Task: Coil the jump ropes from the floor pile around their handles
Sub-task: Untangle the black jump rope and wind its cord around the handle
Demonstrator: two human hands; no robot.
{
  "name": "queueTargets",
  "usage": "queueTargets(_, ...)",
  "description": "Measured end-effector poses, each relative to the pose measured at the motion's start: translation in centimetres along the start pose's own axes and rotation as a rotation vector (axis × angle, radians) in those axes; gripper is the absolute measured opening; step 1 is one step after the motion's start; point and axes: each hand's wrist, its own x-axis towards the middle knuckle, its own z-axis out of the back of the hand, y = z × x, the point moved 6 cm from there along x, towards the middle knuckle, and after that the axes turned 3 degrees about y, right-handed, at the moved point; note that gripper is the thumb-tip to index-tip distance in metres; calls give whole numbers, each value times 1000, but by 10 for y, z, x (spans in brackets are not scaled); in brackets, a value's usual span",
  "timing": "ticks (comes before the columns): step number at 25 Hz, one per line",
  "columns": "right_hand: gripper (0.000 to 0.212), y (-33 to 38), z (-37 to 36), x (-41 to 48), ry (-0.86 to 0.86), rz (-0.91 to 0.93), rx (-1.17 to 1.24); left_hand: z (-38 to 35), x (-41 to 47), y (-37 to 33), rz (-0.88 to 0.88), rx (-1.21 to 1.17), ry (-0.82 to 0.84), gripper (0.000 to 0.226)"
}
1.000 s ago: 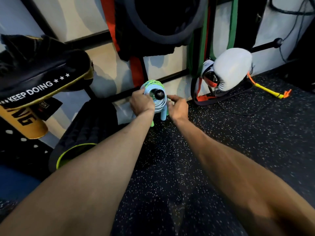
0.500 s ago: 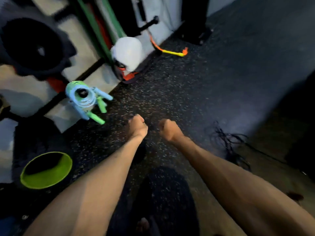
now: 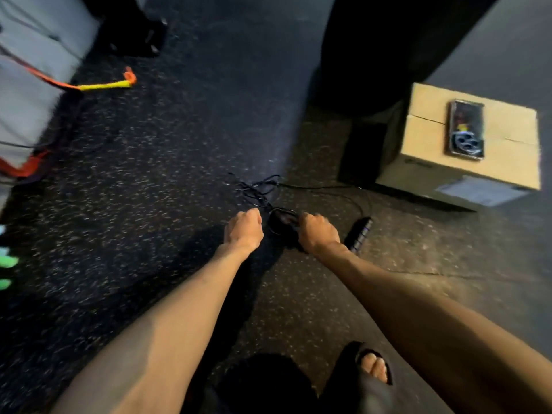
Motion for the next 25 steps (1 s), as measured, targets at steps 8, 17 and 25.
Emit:
queueTargets(8, 71, -143, -43, -37, -166, -627, 569, -130, -4, -108, -254, -264, 129, 25)
queueTargets(17, 39, -118, -62, -32, -174, -233, 799, -142, 29, -153, -82, -855, 204, 27)
queueTargets(25, 44, -87, 17, -76, -320, -26, 757, -30, -13, -175, -349, -688, 138, 34)
